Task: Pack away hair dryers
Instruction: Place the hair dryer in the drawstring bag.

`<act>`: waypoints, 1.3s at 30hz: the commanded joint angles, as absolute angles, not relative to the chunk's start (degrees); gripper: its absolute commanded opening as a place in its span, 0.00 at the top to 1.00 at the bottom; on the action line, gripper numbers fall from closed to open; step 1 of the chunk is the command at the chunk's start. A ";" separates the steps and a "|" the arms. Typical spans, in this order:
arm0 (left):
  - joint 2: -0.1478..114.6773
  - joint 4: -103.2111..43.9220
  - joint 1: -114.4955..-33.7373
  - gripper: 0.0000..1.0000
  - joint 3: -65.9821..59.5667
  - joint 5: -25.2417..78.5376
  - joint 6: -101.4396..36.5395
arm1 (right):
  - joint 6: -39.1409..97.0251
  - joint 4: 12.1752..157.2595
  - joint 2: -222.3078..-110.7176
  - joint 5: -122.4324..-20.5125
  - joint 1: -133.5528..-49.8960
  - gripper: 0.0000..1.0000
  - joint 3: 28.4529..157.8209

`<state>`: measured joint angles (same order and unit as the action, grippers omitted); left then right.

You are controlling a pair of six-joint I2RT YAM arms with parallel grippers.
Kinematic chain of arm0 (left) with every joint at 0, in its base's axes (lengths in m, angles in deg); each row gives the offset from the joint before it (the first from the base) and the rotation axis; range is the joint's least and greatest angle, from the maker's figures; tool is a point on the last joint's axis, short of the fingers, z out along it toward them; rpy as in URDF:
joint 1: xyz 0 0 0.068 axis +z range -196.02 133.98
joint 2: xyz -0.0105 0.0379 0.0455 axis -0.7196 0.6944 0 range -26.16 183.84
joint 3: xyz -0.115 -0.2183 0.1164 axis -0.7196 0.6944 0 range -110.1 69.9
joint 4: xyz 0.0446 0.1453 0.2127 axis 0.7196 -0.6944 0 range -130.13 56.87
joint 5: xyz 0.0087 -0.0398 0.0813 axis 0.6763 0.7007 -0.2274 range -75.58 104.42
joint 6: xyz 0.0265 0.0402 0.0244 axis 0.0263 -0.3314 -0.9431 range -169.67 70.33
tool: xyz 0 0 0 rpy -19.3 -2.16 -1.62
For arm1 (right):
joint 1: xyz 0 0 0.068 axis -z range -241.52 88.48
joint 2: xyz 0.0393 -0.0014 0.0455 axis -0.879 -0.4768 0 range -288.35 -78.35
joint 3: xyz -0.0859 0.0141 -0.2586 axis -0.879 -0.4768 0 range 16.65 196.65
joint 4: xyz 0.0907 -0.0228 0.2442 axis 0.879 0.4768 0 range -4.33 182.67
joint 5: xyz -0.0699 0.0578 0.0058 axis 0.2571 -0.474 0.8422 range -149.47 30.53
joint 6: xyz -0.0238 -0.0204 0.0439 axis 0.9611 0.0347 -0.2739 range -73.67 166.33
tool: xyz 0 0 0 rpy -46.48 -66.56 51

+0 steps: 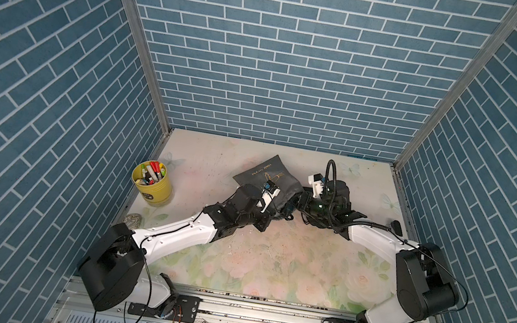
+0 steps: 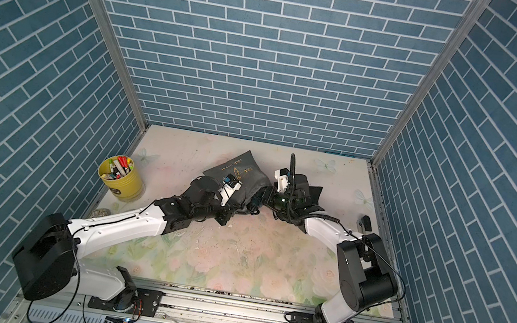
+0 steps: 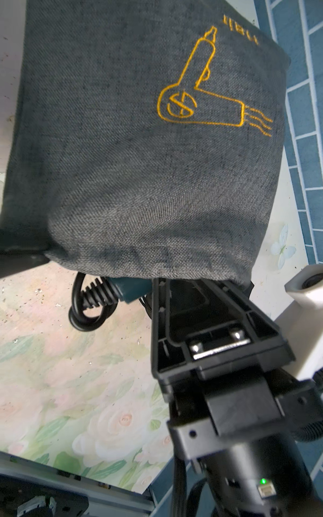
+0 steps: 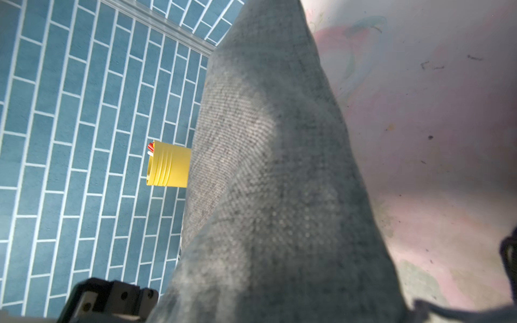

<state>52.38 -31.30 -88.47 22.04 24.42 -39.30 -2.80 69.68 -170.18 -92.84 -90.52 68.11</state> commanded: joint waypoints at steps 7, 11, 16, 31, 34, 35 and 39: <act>54.06 -27.66 -89.37 1.00 21.96 29.03 -35.23 | -8.66 59.90 -171.63 -89.13 -90.35 1.00 69.53; 55.08 -26.37 -89.44 1.00 21.39 30.23 -33.56 | -9.31 59.48 -172.43 -88.23 -90.60 1.00 70.42; 55.71 -24.89 -89.44 1.00 20.94 30.73 -31.47 | -9.13 59.86 -173.43 -85.67 -91.81 1.00 71.45; 54.81 -28.10 -89.07 1.00 19.11 23.21 -27.76 | -7.20 62.10 -176.34 -79.44 -97.36 1.00 74.92; 53.58 -28.79 -88.27 1.00 20.01 20.69 -27.41 | -6.55 63.19 -177.24 -79.10 -98.28 1.00 75.73; 52.99 -29.03 -87.85 1.00 20.30 20.25 -27.26 | -6.22 63.81 -177.59 -78.92 -98.65 1.00 75.99; 51.83 -29.85 -86.65 1.00 21.07 19.77 -27.33 | -5.72 65.00 -179.77 -79.24 -99.86 1.00 77.06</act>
<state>53.67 -28.85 -87.47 20.69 21.45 -27.58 -7.21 67.12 -178.64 -79.68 -98.89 74.38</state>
